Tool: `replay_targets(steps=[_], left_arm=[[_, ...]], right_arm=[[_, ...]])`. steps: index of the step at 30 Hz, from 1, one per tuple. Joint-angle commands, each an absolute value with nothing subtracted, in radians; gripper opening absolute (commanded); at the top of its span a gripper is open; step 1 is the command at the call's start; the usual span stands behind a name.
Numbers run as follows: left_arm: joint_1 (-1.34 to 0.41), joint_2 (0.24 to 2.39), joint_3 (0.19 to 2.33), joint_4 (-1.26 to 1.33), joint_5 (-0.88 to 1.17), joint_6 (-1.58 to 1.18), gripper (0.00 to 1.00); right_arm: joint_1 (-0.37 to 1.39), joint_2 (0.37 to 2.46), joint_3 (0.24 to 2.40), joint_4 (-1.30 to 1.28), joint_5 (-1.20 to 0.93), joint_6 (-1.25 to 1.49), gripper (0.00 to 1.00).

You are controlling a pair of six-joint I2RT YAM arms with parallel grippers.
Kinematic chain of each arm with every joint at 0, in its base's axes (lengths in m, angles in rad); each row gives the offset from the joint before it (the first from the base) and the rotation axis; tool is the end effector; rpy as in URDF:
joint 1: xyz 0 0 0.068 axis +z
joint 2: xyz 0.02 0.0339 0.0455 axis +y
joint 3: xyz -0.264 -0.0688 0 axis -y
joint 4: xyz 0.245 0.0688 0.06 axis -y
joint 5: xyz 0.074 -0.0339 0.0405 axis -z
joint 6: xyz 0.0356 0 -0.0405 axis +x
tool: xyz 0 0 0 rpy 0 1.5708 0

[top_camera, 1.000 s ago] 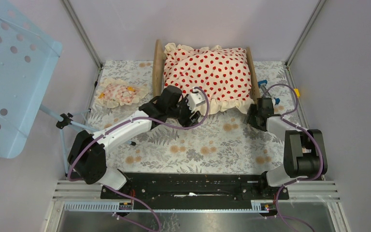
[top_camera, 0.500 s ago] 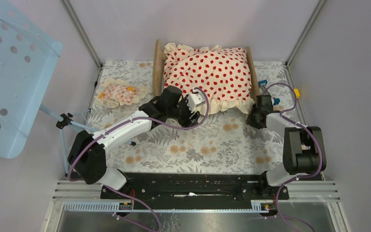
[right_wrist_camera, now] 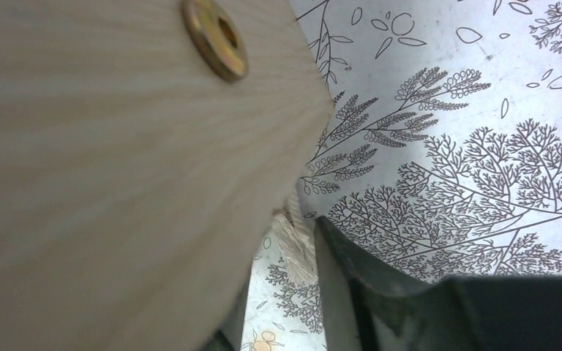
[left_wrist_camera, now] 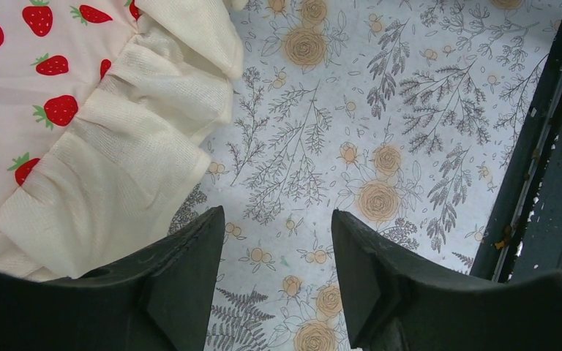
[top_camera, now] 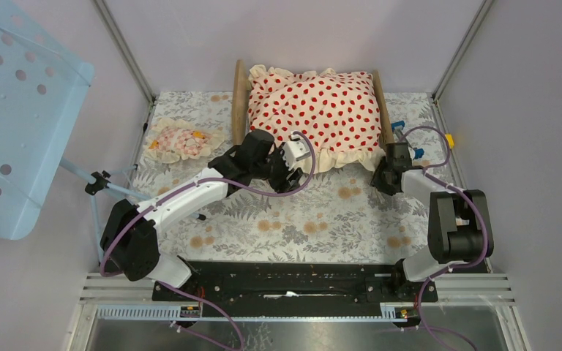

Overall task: Set up the pet bed
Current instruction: Adjust the ropes on the bed frame.

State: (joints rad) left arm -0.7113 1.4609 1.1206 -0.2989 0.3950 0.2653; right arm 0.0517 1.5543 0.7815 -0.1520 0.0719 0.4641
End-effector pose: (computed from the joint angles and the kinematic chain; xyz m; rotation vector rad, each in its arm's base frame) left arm 0.2394 -0.2244 0.2869 1.2420 1.8607 -0.6819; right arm 0.2986 0.0129 0.1619 0.5405 2.4374 0.1263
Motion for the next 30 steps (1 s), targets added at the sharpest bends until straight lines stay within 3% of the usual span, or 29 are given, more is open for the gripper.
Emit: replay_targets(steps=[1,5,13,26,30], left_arm=[[-0.706,1.419,1.123,-0.270,0.426,0.273,0.59],[-0.706,1.417,1.123,-0.269,0.428,0.272,0.59],[-0.707,1.419,1.125,-0.268,0.444,0.267,0.59],[-0.705,1.412,1.123,-0.268,0.441,0.268,0.59],[-0.707,1.407,1.122,-0.268,0.441,0.268,0.59]], right_arm=[[0.063,1.519,0.704,-0.241,0.131,0.565,0.48],[0.070,1.462,0.643,-0.195,0.171,0.617,0.53],[0.095,1.372,0.536,-0.148,0.248,0.710,0.54],[0.174,1.422,0.521,-0.096,0.302,0.748,0.59],[0.190,1.416,0.523,-0.106,0.320,0.747,0.55]])
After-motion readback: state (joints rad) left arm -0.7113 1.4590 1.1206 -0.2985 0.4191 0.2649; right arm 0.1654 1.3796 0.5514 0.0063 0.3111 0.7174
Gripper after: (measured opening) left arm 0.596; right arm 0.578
